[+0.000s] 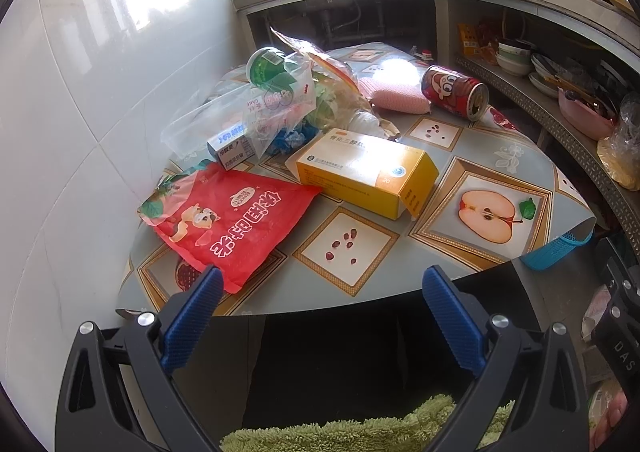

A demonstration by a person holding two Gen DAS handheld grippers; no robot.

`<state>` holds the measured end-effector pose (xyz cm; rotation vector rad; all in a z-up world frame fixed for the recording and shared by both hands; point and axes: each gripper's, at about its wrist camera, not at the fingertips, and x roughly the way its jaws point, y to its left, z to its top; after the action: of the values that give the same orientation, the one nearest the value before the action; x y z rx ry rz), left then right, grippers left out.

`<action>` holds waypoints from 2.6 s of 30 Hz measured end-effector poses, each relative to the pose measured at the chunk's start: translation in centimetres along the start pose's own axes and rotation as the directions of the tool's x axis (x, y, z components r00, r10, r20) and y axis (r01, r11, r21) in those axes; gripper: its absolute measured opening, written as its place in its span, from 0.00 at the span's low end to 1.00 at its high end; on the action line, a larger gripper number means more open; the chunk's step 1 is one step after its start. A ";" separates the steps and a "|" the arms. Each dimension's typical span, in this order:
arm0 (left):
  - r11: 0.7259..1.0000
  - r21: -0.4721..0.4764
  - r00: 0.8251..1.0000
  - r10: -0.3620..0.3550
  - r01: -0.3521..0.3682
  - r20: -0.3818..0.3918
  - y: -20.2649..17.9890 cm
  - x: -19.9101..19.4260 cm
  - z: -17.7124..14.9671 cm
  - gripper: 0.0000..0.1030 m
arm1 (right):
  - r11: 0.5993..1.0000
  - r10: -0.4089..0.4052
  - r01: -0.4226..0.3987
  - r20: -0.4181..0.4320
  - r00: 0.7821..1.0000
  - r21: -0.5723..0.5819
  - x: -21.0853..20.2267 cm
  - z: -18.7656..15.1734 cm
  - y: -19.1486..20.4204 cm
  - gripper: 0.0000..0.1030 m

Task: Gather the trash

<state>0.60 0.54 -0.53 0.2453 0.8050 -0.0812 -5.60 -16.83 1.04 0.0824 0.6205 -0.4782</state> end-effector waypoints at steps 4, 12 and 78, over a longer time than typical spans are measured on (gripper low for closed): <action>1.000 -0.001 1.000 0.000 0.000 -0.001 -0.1 0.0 0.0 0.95 | 1.000 -0.006 0.006 -0.001 1.000 -0.001 0.0 0.1 0.0 0.94; 1.000 -0.004 1.000 0.001 -0.001 -0.002 0.0 0.0 -0.2 0.95 | 1.000 -0.008 0.008 0.001 1.000 -0.003 0.0 0.1 0.0 0.94; 0.680 -0.669 0.928 -0.371 0.301 0.040 22.5 8.8 -1.6 0.00 | 0.929 0.336 -0.326 0.029 0.942 -0.175 4.4 6.3 9.6 0.94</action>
<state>9.25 22.95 -3.78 -0.6008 0.9239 -0.1236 5.31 -11.43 2.98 0.0119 0.5732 -0.0992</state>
